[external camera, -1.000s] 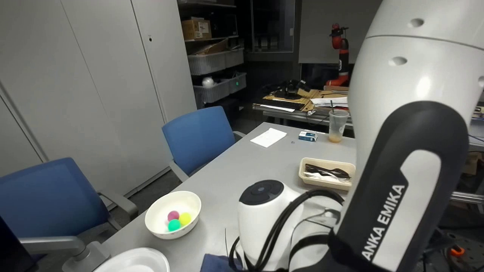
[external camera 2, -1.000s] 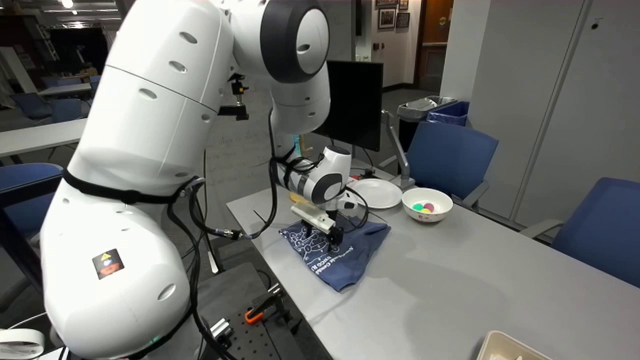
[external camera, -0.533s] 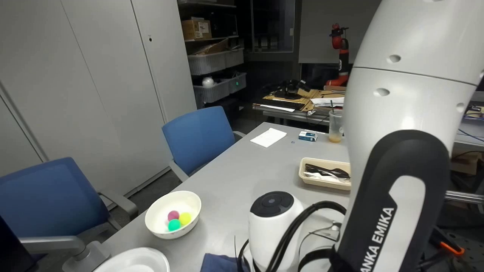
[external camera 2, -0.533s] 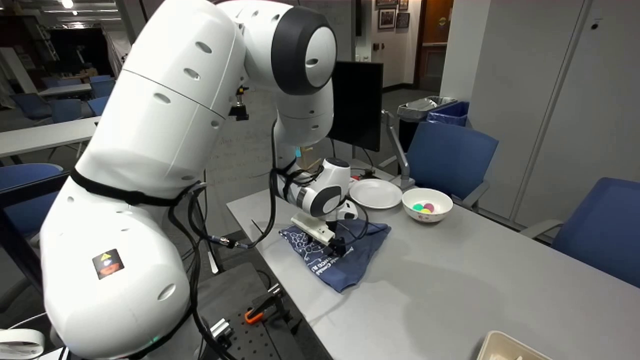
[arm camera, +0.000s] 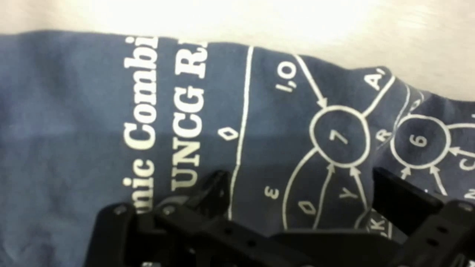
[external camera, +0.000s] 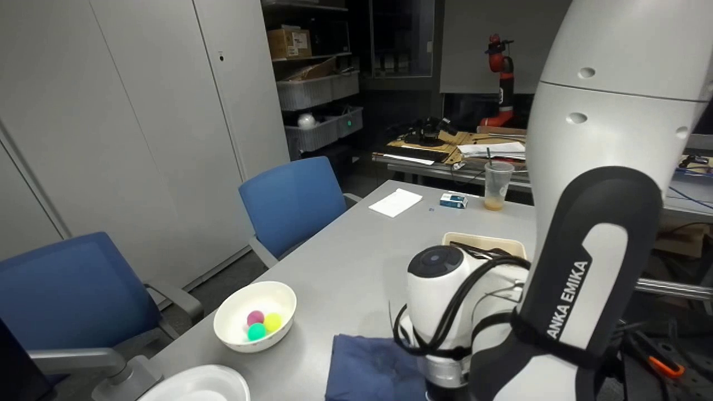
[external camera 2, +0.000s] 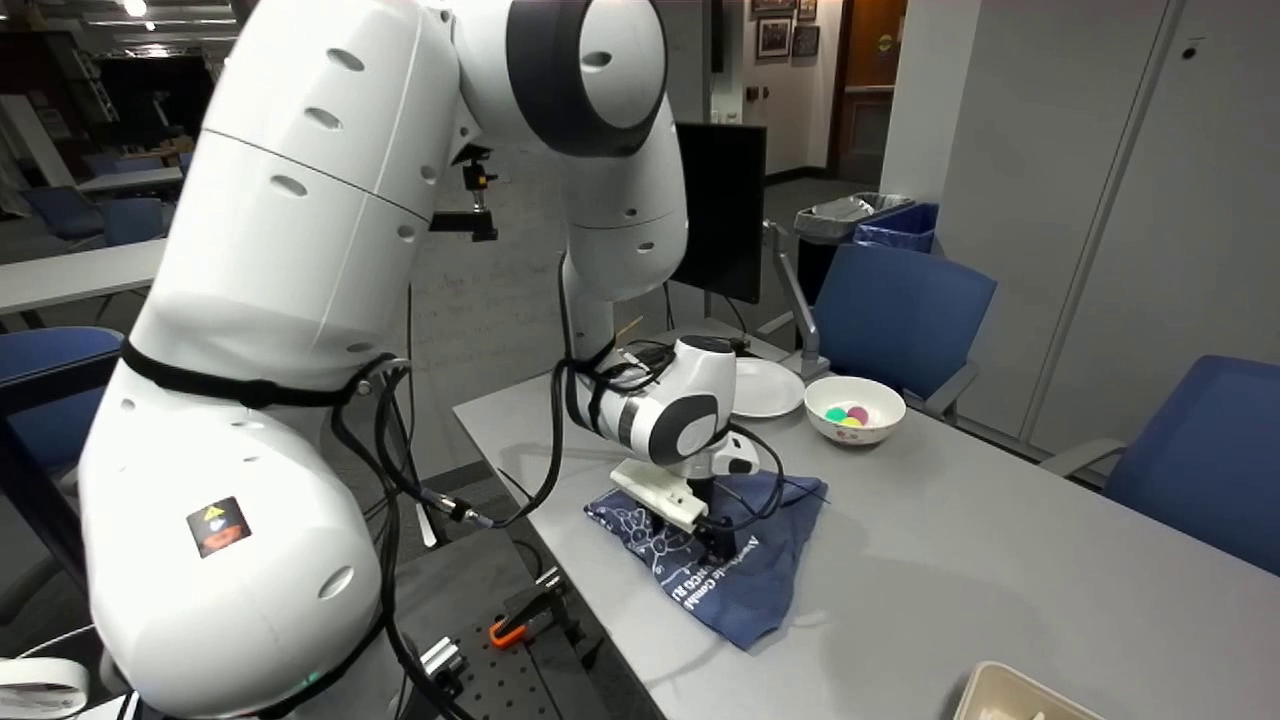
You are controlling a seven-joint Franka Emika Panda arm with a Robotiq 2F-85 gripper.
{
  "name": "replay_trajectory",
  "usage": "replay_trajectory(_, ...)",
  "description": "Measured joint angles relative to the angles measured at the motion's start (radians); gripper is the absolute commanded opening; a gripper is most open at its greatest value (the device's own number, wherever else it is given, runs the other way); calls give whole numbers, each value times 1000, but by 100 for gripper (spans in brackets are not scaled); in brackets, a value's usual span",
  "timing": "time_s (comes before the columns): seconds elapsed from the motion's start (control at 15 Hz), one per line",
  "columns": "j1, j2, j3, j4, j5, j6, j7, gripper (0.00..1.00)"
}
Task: Unfold the T-shirt slightly and move it to the right
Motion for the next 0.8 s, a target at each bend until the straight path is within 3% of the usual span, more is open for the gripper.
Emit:
replay_trajectory(0.47,5,-108,-265,-169,-122,69,48,100)
replay_trajectory(0.6,4,-134,-297,-189,-128,71,50,100)
replay_trajectory(0.8,-10,-194,-279,-210,-120,49,51,100)
